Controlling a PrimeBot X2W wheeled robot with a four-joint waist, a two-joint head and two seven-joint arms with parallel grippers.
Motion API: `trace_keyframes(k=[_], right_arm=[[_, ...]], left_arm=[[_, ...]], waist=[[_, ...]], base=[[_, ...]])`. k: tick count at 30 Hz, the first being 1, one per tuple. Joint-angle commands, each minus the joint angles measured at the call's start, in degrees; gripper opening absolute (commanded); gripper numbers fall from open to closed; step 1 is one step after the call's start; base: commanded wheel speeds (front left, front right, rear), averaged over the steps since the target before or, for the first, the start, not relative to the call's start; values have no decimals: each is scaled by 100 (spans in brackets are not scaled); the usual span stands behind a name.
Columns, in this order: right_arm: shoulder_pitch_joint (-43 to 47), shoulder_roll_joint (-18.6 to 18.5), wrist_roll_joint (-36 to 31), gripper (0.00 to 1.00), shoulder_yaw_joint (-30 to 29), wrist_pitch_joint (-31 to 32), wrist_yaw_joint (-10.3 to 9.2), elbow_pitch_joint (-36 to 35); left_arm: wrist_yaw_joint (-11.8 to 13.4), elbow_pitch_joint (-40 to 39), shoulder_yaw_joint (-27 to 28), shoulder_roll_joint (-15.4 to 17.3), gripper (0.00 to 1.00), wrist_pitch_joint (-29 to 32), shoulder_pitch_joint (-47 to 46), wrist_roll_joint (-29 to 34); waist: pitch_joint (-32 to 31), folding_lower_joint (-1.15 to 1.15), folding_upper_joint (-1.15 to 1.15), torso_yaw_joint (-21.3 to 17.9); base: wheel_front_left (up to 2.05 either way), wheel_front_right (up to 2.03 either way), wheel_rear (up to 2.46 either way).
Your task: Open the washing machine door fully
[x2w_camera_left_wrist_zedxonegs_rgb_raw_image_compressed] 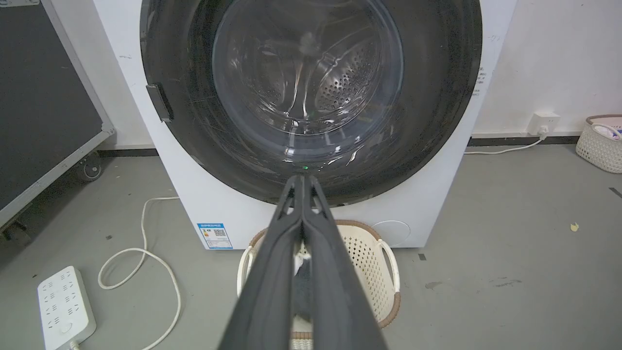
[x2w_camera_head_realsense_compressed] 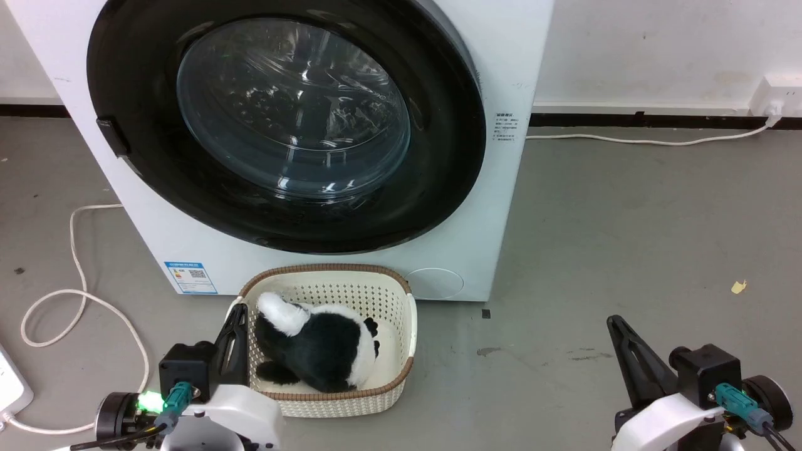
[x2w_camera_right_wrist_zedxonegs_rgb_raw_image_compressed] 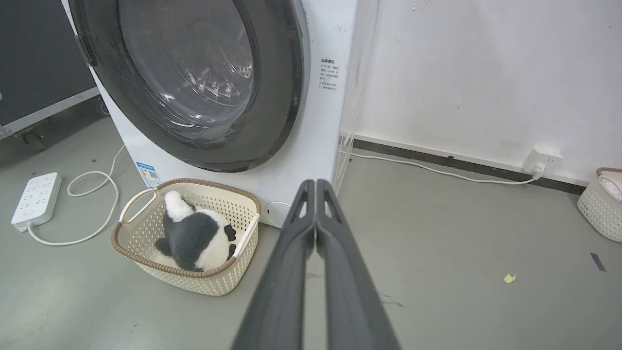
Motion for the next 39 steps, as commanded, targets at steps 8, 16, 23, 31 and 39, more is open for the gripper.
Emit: trace_keyframes(k=[8,16,23,31,39], right_arm=[[-68,11,-35,0,-4,3,-5,-20],[2,0,4,100,2,-1,0,1],[14,0,60,100,-36,-61,0,6],[28,1,94,100,-107,-157,-1,-18],[38,0,123,100,-152,-252,-1,-72]], left_arm=[[16,-21,-1,4,0,2,102,51],[-1,2,2,0,100,-1,-1,-11],[36,14,-33,0,100,-61,2,-33],[95,23,-89,0,100,-157,16,-96],[148,20,-132,1,100,-253,28,-150]], waist=[[0,0,0,0],[0,0,0,0],[3,0,0,-2],[12,0,0,-1],[28,0,0,23]], base=[[0,0,0],[0,0,0],[0,0,0],[0,0,0],[0,0,0]])
